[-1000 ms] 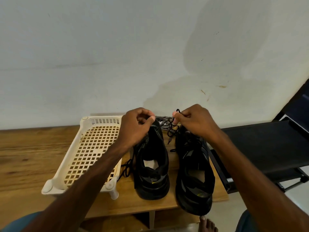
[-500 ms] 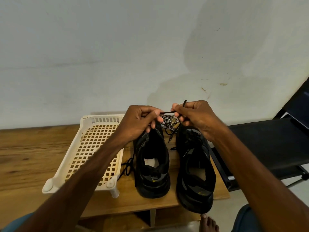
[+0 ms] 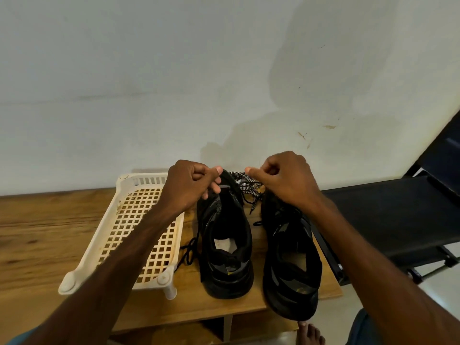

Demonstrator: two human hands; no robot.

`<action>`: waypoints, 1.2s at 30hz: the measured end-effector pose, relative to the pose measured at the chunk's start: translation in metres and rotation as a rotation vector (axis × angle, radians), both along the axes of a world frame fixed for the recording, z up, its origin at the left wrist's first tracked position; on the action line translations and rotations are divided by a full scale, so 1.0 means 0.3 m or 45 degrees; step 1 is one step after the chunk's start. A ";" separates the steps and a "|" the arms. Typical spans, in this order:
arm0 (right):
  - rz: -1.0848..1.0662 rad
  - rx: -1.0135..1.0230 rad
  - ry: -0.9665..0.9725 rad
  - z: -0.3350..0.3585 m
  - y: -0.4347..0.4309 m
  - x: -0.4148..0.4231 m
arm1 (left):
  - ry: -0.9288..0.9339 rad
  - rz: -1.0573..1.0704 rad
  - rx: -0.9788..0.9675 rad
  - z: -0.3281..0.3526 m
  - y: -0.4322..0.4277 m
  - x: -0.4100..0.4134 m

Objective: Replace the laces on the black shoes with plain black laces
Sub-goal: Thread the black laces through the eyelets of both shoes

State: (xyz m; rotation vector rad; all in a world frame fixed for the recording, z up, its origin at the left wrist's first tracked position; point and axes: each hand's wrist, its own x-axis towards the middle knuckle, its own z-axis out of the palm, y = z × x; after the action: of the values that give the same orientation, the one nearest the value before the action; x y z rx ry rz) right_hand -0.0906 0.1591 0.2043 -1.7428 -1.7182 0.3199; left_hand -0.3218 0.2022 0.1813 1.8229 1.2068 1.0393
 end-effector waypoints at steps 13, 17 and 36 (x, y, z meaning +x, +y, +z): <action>0.370 -0.044 0.032 -0.018 0.032 -0.085 | 0.244 0.061 0.153 -0.015 -0.039 0.056; 0.194 -0.128 -0.062 -0.050 0.053 -0.064 | 0.597 0.140 -0.123 -0.009 -0.077 0.035; 0.127 -0.189 -0.051 -0.069 0.066 -0.069 | 1.072 0.462 0.212 -0.064 -0.141 0.142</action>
State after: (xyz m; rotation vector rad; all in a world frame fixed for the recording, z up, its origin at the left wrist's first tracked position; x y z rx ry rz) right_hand -0.1113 0.1790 0.1835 -1.7815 -1.8555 0.4708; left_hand -0.2794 0.1600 0.1620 2.3249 2.0463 0.5403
